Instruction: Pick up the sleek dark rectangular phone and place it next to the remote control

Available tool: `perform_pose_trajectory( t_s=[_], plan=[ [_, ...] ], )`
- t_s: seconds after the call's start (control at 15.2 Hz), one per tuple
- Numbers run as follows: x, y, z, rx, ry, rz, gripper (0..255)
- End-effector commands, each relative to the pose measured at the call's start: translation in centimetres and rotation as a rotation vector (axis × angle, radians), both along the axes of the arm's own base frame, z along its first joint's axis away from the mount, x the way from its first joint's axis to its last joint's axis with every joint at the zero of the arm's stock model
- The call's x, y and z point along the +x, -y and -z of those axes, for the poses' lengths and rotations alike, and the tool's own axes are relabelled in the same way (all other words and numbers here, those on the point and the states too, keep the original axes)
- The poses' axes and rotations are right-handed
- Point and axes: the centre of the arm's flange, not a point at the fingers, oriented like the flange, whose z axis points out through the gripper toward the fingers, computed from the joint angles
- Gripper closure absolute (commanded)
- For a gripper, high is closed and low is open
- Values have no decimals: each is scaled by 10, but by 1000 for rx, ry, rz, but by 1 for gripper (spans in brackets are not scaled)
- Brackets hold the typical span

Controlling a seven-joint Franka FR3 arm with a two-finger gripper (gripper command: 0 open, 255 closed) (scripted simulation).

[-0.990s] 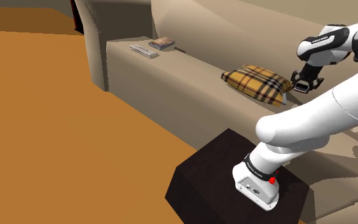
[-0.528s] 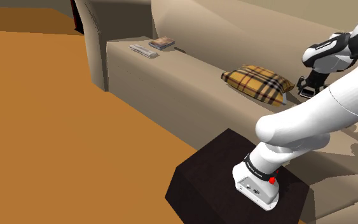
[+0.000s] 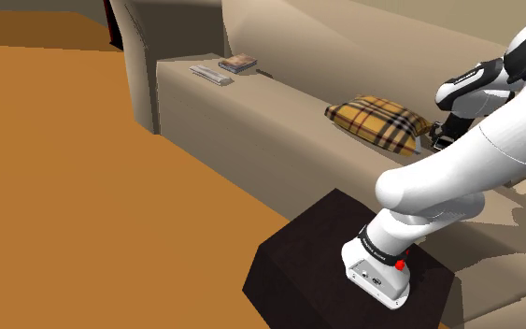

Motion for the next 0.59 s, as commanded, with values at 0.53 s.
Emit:
perform_pose_trajectory(
  t_s=[0.53],
  plan=[
    [0,0,43,-1,0,0,255]
  ],
)
